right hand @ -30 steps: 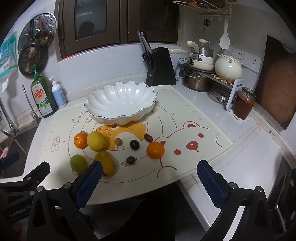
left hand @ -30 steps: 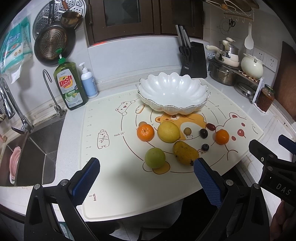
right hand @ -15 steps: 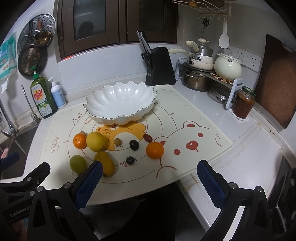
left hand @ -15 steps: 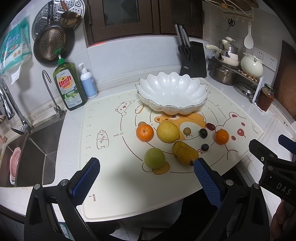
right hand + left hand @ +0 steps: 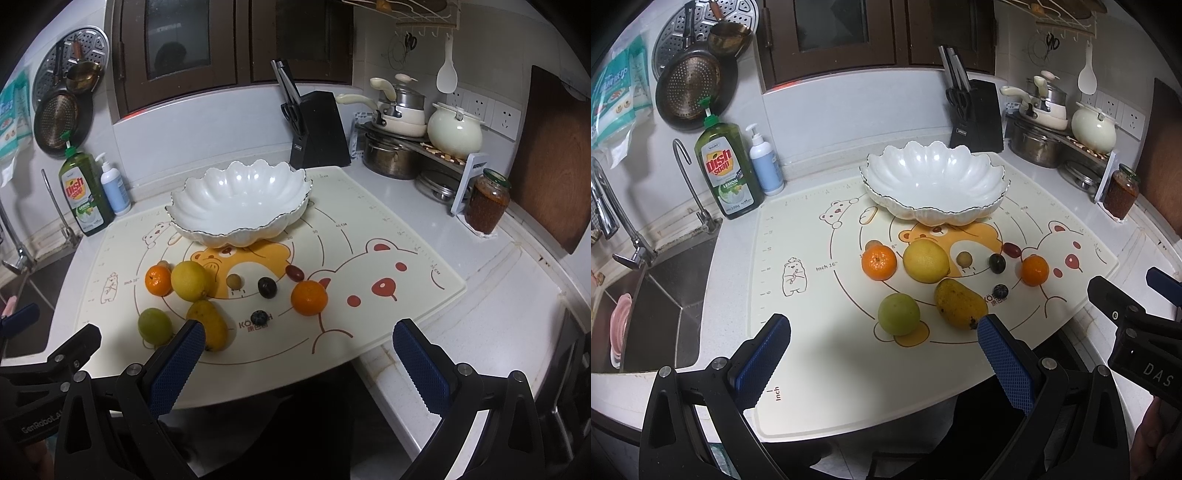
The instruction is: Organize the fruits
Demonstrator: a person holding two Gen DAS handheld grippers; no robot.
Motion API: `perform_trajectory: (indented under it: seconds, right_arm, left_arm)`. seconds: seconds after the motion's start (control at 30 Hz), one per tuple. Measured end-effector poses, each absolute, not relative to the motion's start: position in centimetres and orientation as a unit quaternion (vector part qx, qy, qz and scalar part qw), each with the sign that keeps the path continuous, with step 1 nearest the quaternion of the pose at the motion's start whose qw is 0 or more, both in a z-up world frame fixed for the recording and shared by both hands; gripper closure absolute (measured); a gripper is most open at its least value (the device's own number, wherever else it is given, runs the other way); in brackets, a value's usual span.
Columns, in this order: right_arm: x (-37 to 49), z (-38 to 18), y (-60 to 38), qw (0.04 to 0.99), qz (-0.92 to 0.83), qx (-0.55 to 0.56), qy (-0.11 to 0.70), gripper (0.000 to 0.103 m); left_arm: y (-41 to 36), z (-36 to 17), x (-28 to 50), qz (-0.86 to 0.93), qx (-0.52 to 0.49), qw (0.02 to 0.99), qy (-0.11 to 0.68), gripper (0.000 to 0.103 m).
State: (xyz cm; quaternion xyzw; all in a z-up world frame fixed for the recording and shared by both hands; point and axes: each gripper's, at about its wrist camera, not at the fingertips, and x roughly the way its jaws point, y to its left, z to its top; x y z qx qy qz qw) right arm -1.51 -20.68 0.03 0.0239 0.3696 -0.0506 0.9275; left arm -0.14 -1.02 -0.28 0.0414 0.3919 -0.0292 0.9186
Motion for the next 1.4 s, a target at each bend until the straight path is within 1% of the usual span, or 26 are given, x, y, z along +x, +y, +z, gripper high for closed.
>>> perform_trajectory:
  seconds: [0.23, 1.07, 1.23, 1.33, 1.4]
  right_arm:
    - [-1.2, -0.3, -20.6, 0.926, -0.049, 0.027, 0.373, 0.0]
    - [3.6, -5.0, -21.1, 0.919, -0.038, 0.03, 0.391, 0.0]
    - [4.3, -6.3, -20.6, 0.917, -0.031, 0.016, 0.398, 0.001]
    - [4.7, -7.0, -20.4, 0.915, -0.024, 0.01, 0.403, 0.004]
    - [5.0, -7.5, -20.2, 0.914, -0.018, 0.008, 0.406, 0.009]
  left_arm:
    - [-1.3, -1.2, 0.4, -0.03, 0.042, 0.916, 0.398, 0.0]
    - [-2.2, -5.0, 4.0, -0.033, 0.04, 0.908, 0.416, 0.0]
    - [-2.0, -6.3, 4.9, -0.024, 0.043, 0.904, 0.424, 0.005]
    - [-2.0, -6.9, 5.3, -0.02, 0.046, 0.903, 0.427, 0.008]
    - [-2.1, -7.3, 5.5, -0.019, 0.049, 0.902, 0.428, 0.01]
